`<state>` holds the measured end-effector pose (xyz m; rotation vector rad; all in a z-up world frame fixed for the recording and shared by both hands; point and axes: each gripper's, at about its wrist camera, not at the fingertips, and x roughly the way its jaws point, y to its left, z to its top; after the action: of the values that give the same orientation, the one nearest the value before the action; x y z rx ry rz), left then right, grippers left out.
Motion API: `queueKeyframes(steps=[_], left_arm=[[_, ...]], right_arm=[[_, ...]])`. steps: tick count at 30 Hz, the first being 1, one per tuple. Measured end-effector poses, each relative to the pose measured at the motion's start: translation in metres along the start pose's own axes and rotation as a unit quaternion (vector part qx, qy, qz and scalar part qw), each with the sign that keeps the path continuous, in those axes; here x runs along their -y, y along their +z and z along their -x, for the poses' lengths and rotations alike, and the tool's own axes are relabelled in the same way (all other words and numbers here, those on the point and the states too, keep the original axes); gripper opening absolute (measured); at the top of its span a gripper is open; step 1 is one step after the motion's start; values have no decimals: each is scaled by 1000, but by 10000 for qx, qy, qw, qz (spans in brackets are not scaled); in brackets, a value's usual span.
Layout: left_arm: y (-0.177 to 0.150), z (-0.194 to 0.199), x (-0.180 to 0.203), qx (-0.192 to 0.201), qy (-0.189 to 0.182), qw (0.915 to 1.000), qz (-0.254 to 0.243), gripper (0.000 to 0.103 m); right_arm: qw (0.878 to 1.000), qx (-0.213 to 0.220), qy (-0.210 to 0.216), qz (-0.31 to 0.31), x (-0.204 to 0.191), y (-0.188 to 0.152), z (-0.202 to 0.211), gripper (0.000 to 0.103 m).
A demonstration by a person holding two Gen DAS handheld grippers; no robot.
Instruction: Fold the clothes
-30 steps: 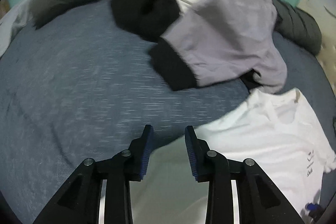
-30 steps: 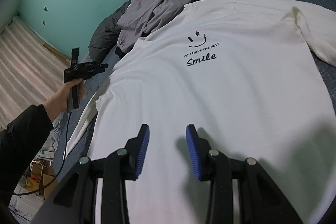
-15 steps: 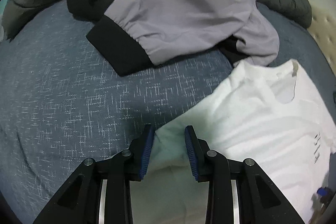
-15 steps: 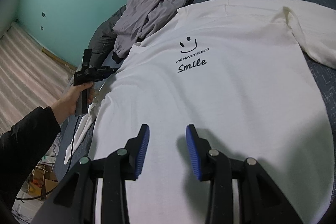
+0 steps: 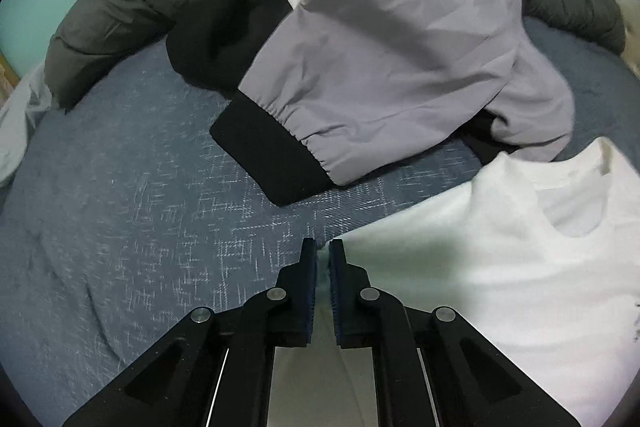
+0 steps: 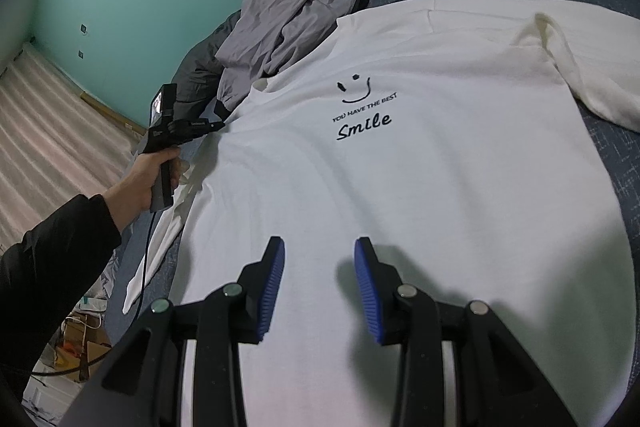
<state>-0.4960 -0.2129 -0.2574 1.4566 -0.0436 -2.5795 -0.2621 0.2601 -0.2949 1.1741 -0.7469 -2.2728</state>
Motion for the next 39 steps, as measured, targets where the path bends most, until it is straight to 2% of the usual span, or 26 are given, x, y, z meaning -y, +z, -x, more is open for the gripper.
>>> queueKeyframes(steps=[5, 6, 8, 10, 13, 14, 15, 20, 26, 33, 39], left_arm=[[5, -27, 8, -90, 42, 9998, 172, 8], [7, -27, 5, -99, -19, 9996, 247, 11], [12, -14, -7, 41, -206, 9984, 518, 17], [13, 5, -16, 191, -201, 9977, 621, 17], [6, 33, -16, 366, -222, 9976, 544, 23], [0, 44, -18, 410, -246, 9974, 535, 30], [-8, 57, -17, 448, -296, 9972, 524, 33], [-65, 105, -10, 425, -653, 9960, 442, 40], [-135, 114, -6, 302, -1038, 9921, 644, 44], [-185, 112, -5, 183, -1265, 9871, 963, 46], [-200, 116, 7, 281, -1256, 9881, 847, 51]], right_arm=[[10000, 0, -1, 14, 1, 0, 2, 36], [10000, 4, -2, 13, 1, 0, 2, 36], [10000, 17, -12, 16, 1, 1, 3, 36], [10000, 30, -23, 12, 1, 1, 4, 36], [10000, 68, -49, 19, 0, 4, 5, 36], [9999, 92, -61, 23, 0, 5, 7, 36], [9999, 115, -74, 28, 0, 6, 9, 36], [9996, 222, -151, 63, -1, 11, 17, 36], [9986, 326, -386, 185, -3, 21, 27, 36], [9939, 34, -994, 471, 12, 82, 28, 36], [9859, -86, -1530, 674, 36, 158, 14, 36]])
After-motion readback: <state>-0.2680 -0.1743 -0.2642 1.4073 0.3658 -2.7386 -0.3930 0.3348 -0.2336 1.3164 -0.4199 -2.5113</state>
